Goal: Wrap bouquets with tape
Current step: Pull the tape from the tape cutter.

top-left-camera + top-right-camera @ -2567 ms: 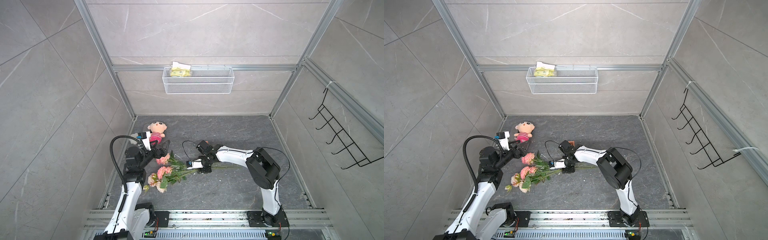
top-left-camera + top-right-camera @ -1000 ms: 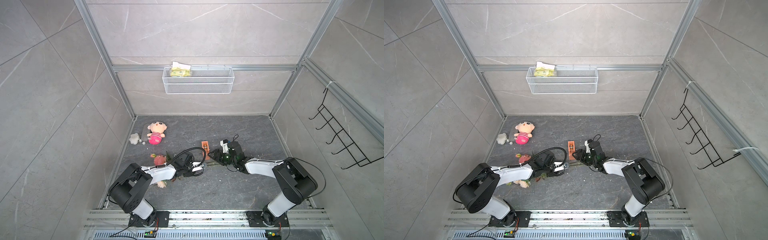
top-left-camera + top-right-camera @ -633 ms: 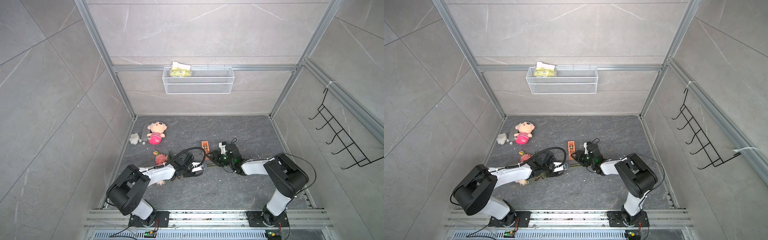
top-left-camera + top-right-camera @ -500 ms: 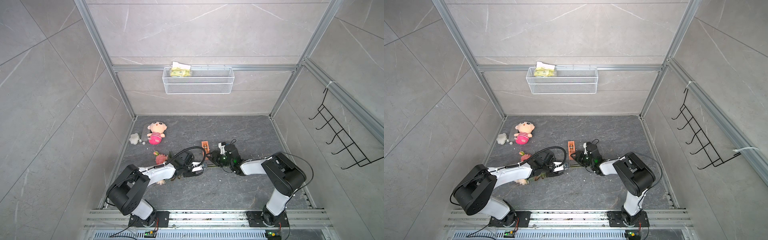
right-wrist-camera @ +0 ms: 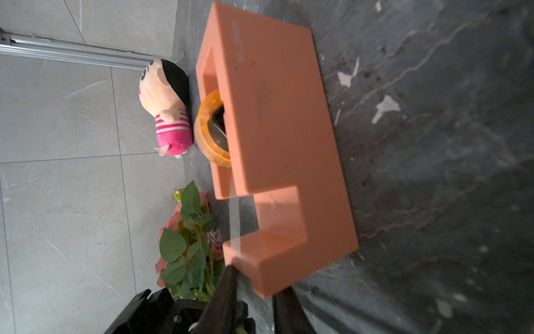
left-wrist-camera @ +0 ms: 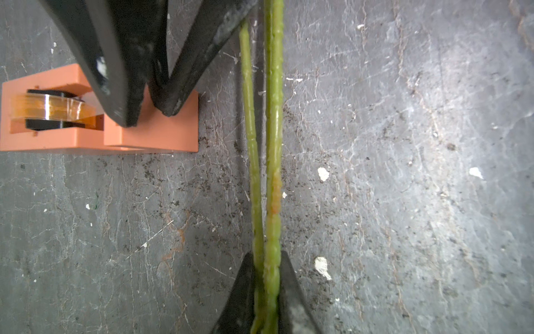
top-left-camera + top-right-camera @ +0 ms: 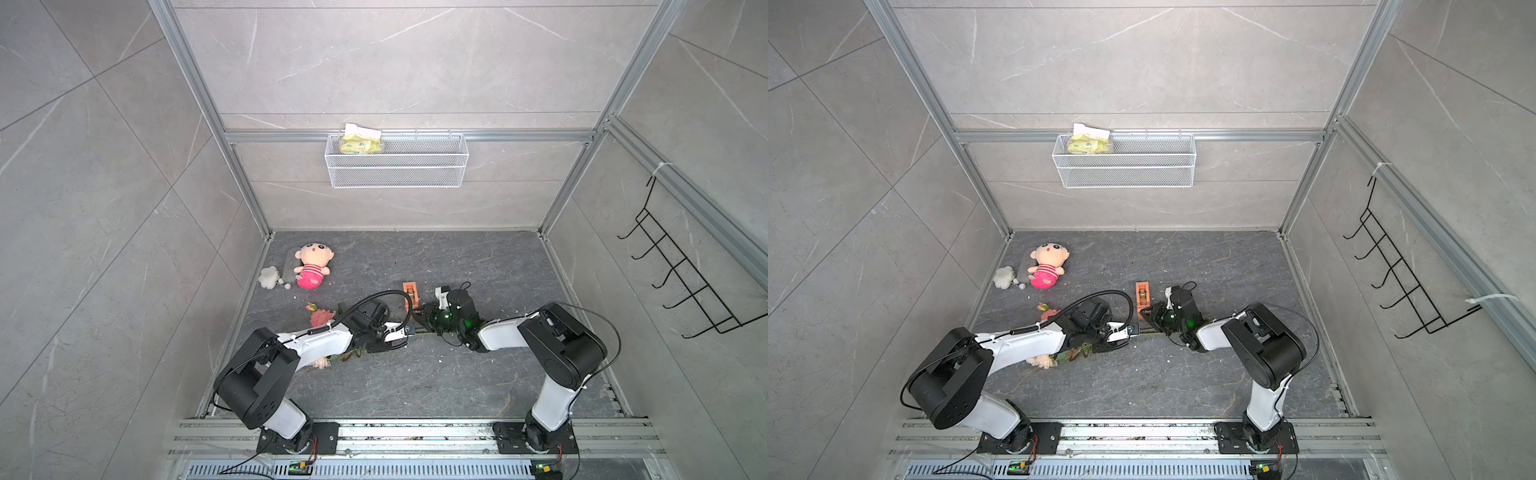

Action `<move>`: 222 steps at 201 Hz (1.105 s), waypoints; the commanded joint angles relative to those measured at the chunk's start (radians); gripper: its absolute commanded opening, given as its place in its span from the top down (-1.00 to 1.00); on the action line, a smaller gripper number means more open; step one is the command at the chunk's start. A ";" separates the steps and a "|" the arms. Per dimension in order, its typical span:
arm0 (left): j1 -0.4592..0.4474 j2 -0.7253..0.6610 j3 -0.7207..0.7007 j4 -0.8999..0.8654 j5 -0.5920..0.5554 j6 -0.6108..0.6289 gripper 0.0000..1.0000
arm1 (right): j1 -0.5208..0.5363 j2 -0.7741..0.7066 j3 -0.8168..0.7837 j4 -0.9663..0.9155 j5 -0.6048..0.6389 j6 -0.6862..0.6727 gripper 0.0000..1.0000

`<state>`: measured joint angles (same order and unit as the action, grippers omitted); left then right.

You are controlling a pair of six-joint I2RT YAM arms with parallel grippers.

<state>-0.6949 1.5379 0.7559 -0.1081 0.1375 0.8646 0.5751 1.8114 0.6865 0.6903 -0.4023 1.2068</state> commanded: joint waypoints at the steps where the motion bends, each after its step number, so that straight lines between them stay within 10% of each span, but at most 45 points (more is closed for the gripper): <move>1: 0.004 -0.002 0.033 -0.013 0.014 -0.016 1.00 | 0.006 0.013 0.022 0.014 0.040 0.005 0.62; 79: 0.005 -0.027 0.034 -0.021 0.014 -0.015 1.00 | 0.006 -0.096 0.024 -0.103 0.054 -0.021 1.00; 222: 0.054 -0.022 0.159 -0.180 0.113 -0.116 1.00 | 0.022 -0.230 0.038 -0.230 0.030 -0.039 1.00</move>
<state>-0.6422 1.5269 0.8593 -0.2325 0.2031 0.7765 0.5808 1.6394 0.7071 0.5217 -0.3634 1.1999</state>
